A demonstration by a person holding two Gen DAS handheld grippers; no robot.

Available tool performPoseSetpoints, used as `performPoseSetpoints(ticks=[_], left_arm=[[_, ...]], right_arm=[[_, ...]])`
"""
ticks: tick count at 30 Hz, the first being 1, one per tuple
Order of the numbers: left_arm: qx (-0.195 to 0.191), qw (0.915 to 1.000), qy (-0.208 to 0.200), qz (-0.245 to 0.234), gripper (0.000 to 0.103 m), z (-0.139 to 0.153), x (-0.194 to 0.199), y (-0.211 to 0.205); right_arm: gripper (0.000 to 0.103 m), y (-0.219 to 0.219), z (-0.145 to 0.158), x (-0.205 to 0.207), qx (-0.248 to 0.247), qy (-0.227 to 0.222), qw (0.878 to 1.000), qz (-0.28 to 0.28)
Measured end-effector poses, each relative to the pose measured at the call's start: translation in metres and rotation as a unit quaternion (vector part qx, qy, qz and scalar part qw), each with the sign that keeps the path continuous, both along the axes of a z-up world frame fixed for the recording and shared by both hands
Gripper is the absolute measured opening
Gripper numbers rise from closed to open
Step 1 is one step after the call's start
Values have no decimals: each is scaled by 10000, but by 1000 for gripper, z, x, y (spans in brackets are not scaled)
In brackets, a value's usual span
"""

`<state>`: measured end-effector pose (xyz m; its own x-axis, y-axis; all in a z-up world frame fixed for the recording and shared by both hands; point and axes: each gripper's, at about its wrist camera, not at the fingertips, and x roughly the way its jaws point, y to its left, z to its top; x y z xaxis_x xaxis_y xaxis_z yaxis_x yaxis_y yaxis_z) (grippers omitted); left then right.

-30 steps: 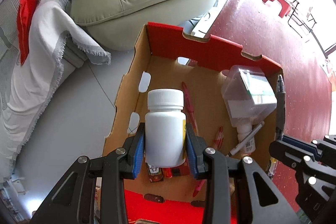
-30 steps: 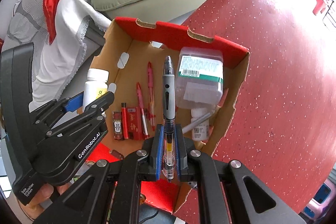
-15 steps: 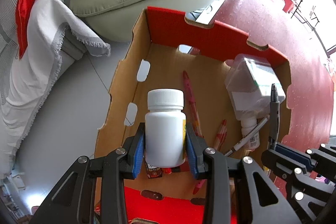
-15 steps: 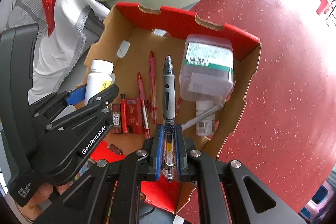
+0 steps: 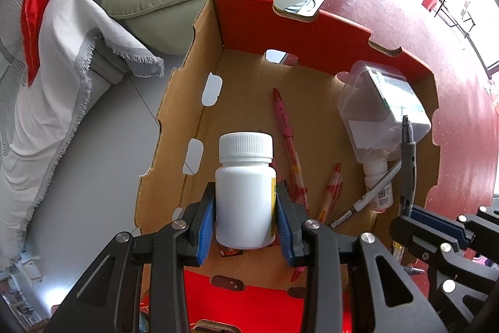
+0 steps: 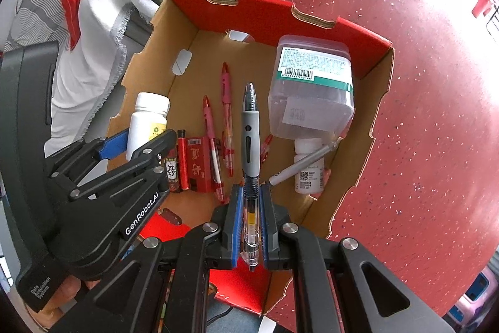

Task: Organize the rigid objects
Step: 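Lower the pill bottle and grey pen into the box with both grippers, then open both grippers to release the pill bottle and pen into the box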

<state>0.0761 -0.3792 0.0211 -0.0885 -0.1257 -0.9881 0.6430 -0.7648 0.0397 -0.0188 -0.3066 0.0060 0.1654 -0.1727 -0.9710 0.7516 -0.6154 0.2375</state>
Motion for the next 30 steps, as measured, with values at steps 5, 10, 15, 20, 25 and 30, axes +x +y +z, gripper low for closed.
performPoseSetpoints(ticks=[5, 10, 15, 20, 25, 30], left_arm=[[72, 9999, -76, -28, 38, -8, 3, 4], [105, 9998, -143, -27, 38, -14, 5, 6], [101, 9998, -192, -32, 38, -19, 6, 6], [91, 9998, -182, -45, 38, -19, 5, 6], [91, 9997, -211, -55, 38, -21, 4, 7], [87, 9997, -204, -51, 38, -21, 4, 7]], right_arm=[[11, 0, -7, -1, 45, -113, 9999, -53], [11, 0, -14, 0, 102, -145, 9998, -44], [11, 1, -19, 0, 139, -188, 9997, -109], [11, 2, -21, 1, 137, -186, 9997, -107], [11, 3, -22, 1, 161, -199, 9996, -104], [11, 3, -21, 1, 159, -196, 9996, -104]])
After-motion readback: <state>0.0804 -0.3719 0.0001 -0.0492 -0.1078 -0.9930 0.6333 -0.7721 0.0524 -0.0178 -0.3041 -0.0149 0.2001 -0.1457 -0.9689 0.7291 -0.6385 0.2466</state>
